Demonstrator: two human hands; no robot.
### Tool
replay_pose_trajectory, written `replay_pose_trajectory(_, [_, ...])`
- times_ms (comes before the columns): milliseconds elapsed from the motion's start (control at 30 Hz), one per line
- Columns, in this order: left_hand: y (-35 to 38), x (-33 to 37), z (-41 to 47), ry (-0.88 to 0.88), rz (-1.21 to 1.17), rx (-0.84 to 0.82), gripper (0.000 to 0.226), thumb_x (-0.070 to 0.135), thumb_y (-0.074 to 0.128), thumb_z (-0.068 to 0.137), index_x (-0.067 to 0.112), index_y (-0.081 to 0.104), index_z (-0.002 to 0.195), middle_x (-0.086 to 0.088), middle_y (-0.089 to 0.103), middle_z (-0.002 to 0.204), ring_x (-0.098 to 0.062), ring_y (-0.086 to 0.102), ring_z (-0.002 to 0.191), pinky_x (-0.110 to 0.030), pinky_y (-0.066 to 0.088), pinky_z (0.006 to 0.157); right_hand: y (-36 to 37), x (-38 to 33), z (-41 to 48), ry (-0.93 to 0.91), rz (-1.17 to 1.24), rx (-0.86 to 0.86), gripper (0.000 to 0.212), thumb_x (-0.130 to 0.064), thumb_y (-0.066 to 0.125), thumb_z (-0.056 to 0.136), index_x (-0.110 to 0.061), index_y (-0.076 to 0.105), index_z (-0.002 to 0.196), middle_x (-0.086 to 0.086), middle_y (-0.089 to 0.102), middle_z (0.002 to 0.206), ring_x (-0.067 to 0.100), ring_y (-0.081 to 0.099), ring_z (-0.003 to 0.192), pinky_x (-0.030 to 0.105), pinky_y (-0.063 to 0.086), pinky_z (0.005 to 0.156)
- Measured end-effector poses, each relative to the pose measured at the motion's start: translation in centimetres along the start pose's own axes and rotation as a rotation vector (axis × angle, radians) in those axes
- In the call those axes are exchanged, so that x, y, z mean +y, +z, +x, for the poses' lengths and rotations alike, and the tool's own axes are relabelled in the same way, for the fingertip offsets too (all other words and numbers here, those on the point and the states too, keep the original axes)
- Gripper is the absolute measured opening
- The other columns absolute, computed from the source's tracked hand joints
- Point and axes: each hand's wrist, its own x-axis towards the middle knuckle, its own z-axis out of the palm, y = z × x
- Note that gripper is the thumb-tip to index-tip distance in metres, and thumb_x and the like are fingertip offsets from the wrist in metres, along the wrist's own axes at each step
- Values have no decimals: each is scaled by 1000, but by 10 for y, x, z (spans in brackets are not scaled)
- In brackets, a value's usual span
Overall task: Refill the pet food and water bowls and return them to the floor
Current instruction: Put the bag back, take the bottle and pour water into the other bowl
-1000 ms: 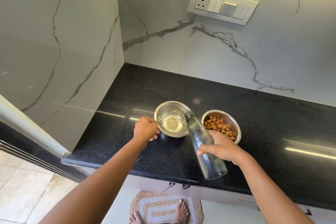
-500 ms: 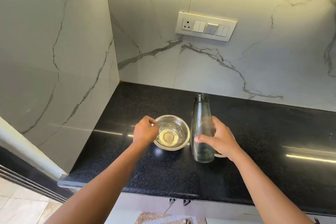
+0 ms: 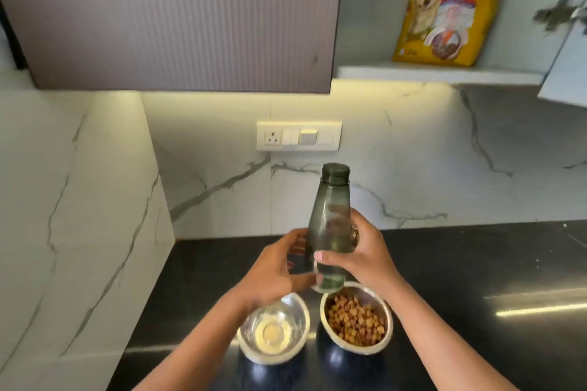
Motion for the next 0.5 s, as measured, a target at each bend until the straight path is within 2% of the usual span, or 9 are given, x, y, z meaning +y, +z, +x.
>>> replay_pose_trajectory(133, [-1, 56, 26, 168, -33, 106, 67, 44, 86, 78, 35, 54, 136, 15, 72, 121, -6, 68, 110, -37, 61, 91, -43, -43, 27, -103, 12, 85, 77, -44, 96, 57, -37, 65, 127, -11, 78, 113, 15, 74, 110, 48, 62, 97])
replay_pose_trajectory(233, [-5, 102, 52, 284, -14, 192, 67, 45, 85, 80, 32, 53, 138, 15, 69, 120, -4, 68, 107, -27, 62, 82, -81, -80, 53, -180, 50, 146, 83, -45, 96, 53, -30, 65, 128, -9, 78, 110, 13, 76, 105, 42, 64, 94])
replay_pose_trajectory(300, [-8, 133, 73, 342, -22, 255, 66, 41, 86, 81, 27, 54, 138, 13, 70, 115, -2, 69, 101, -20, 59, 73, -106, -106, 71, -225, 96, 182, 85, -43, 96, 50, -22, 67, 127, -4, 79, 107, 12, 77, 100, 36, 65, 86])
replay_pose_trajectory(367, [-13, 165, 95, 384, -26, 312, 70, 47, 85, 79, 24, 55, 138, 12, 70, 110, -3, 69, 95, -22, 60, 71, -128, -131, 91, -273, 145, 222, 80, -42, 94, 50, -18, 69, 122, -2, 79, 105, 10, 78, 95, 32, 65, 78])
replay_pose_trajectory(433, [-18, 194, 115, 425, -13, 383, 76, 57, 81, 74, 24, 57, 137, 12, 71, 109, -5, 70, 93, -30, 63, 76, -150, -152, 112, -324, 168, 247, 69, -42, 93, 50, -20, 71, 112, -1, 79, 104, 13, 77, 96, 36, 65, 79])
replay_pose_trajectory(500, [-24, 221, 134, 445, 7, 432, 75, 55, 82, 77, 22, 57, 139, 9, 72, 110, -7, 71, 94, -32, 63, 81, -170, -171, 135, -371, 173, 252, 66, -42, 92, 53, -19, 71, 111, 0, 79, 103, 16, 77, 95, 37, 65, 80])
